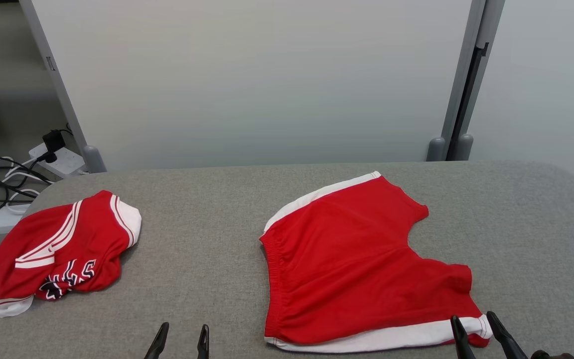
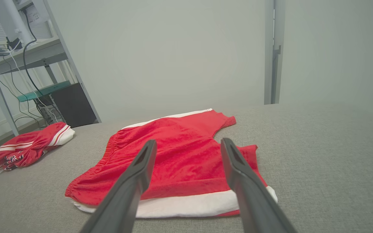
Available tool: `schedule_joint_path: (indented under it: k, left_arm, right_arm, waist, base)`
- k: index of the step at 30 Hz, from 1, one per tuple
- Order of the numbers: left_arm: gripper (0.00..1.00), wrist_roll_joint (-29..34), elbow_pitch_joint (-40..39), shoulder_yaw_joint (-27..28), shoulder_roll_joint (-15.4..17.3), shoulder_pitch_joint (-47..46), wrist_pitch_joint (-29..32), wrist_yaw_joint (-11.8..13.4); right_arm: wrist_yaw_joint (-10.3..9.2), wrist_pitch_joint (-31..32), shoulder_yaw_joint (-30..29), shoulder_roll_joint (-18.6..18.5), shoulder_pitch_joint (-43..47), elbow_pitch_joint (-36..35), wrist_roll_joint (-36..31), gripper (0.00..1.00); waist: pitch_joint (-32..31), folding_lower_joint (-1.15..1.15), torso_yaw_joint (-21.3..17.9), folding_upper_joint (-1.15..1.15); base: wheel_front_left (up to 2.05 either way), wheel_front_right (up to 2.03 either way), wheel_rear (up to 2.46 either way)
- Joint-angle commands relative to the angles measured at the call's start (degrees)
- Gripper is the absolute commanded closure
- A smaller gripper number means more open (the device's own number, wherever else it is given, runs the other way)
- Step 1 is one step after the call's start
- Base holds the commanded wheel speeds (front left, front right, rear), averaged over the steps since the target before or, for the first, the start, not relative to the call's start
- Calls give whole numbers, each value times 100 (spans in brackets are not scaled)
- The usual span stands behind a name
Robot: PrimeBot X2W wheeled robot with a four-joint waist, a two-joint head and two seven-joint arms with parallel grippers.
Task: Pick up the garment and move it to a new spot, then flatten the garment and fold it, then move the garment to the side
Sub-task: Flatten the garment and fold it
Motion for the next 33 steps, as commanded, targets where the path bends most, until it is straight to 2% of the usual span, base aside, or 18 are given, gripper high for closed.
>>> schedule_joint_path:
  k: [1,27,29,33]
  left_arm:
    - [0,41,-126,141,-10,-238,-60,-4]
    - [0,89,78,50,-10,-291,-60,-173]
    - [0,120,188,3,-10,-312,-60,-264]
    - [0,289,578,-204,-2,-561,-60,-644]
  right_arm:
    - [-1,-78,104,-78,-183,-166,38,0]
    - [-1,-78,159,-87,-249,-68,-17,0]
    - [-1,-78,178,-85,-257,-62,-22,0]
    - [-1,-78,244,-100,-309,-63,-14,0]
  waist:
    - [-3,0,6,0]
    - [107,0,73,0]
    - [129,0,78,0]
    - [248,0,88,0]
  base:
    - [0,0,0]
    - [0,0,0]
    - [0,0,0]
    - [0,0,0]
